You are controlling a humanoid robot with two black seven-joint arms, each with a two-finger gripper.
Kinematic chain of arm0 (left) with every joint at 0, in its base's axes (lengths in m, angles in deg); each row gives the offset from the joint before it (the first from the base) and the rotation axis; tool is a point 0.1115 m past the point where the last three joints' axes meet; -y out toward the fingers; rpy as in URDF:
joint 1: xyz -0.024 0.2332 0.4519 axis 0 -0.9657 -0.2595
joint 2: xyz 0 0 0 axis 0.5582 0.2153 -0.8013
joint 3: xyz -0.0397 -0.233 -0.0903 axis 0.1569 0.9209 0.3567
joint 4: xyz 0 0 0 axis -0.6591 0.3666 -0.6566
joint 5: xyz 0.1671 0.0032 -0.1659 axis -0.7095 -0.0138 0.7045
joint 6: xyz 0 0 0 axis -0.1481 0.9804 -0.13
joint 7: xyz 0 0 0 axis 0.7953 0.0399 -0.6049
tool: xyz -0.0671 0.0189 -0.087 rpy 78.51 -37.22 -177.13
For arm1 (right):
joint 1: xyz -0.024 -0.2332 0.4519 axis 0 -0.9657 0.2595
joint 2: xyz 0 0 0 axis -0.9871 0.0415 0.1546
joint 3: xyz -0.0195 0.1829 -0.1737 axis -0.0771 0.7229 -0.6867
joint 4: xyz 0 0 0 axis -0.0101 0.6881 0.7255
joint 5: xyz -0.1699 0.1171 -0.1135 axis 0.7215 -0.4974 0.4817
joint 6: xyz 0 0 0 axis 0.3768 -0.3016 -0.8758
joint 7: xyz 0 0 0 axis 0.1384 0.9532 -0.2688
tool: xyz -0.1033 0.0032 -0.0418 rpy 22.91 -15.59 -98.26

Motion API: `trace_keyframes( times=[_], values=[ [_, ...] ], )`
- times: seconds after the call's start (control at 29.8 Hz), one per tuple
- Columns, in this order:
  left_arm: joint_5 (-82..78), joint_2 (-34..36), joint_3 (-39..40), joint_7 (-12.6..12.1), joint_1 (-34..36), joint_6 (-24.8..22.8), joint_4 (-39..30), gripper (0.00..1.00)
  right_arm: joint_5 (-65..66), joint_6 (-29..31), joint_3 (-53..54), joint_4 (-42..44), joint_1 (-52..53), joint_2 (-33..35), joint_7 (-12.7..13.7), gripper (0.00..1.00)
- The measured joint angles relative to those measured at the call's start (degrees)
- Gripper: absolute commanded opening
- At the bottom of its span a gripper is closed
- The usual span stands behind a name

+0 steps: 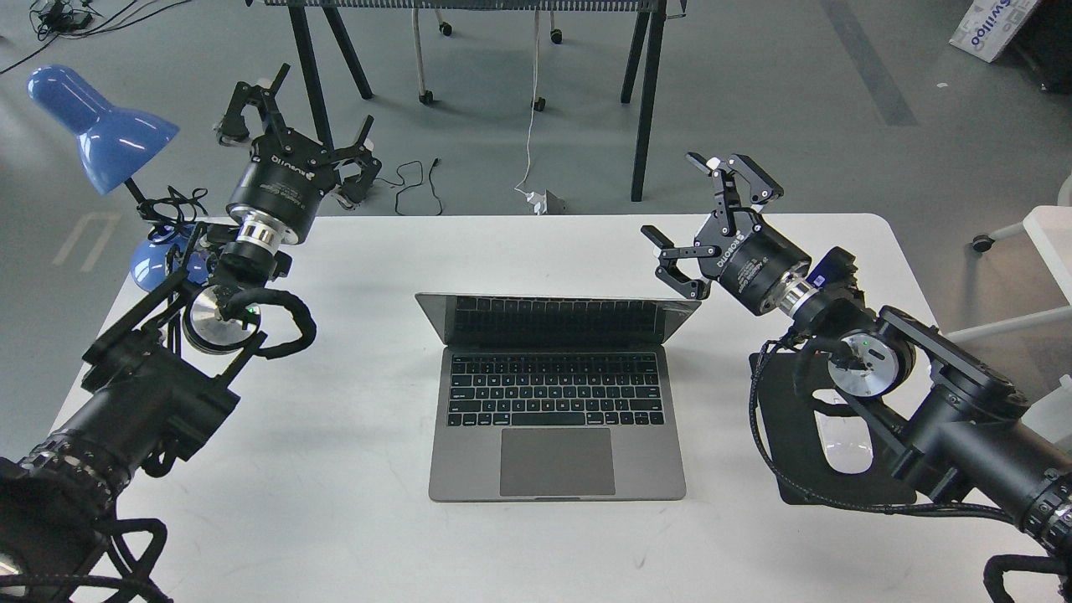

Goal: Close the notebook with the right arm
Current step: 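Push the laptop screen down toward the keyboard with the right gripper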

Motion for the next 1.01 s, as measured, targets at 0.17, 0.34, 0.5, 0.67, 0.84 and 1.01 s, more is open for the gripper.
trace_keyframes(
  times=[0.17,0.34,0.5,0.67,0.84,1.01],
  values=[
    [0.0,0.0,0.0,0.0,0.0,0.0,0.0,1.0,0.1,0.2,-3.4,-2.2,-0.9,1.6,0.1,1.0],
    [0.1,0.0,0.0,0.0,0.0,0.0,0.0,1.0,2.9,0.4,-6.6,-2.7,-1.7,2.0,0.1,1.0],
    [0.1,0.0,0.0,0.0,0.0,0.0,0.0,1.0,6.5,0.4,-8.0,-2.8,-2.9,2.1,0.0,1.0],
    [0.1,0.0,0.0,0.0,0.0,0.0,0.0,1.0,9.5,0.4,-10.8,-2.6,-3.8,2.1,-0.1,1.0],
    [0.1,0.0,0.0,0.0,0.0,0.0,0.0,1.0,10.4,0.0,-13.7,-2.0,-4.4,2.0,-0.4,1.0],
    [0.1,0.0,0.0,0.1,0.0,0.0,0.0,1.0,10.5,-0.2,-15.2,-1.9,-5.7,1.9,-0.4,1.0]
  ],
)
